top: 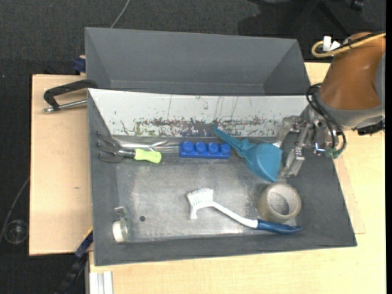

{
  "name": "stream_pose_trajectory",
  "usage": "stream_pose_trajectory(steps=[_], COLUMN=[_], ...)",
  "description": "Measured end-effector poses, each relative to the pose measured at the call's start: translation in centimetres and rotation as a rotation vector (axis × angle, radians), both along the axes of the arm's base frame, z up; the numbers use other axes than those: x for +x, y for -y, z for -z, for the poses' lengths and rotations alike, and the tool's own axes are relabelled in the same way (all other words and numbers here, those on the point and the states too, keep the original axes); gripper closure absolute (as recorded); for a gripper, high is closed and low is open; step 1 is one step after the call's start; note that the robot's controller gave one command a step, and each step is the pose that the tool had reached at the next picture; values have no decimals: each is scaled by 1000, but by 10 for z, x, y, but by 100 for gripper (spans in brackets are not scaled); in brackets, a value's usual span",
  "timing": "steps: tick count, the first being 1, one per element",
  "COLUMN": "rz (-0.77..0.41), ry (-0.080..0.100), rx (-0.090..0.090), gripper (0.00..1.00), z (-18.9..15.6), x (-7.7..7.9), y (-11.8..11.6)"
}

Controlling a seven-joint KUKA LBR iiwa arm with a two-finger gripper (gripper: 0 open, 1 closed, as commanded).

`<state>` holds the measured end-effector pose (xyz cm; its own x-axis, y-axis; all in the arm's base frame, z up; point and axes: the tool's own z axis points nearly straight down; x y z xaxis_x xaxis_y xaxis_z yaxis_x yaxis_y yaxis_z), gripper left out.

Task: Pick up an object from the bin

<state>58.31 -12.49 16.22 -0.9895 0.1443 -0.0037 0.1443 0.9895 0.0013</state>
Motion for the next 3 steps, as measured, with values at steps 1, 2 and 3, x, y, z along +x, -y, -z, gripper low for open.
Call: stream_pose_trajectory(steps=[1,2,3], rz=[319,365,600], ry=[5,3,13], rx=[1,2,7], gripper=[0,0,0], z=[10,17,74], x=[14,-40,-7], y=[-34,-108,-96])
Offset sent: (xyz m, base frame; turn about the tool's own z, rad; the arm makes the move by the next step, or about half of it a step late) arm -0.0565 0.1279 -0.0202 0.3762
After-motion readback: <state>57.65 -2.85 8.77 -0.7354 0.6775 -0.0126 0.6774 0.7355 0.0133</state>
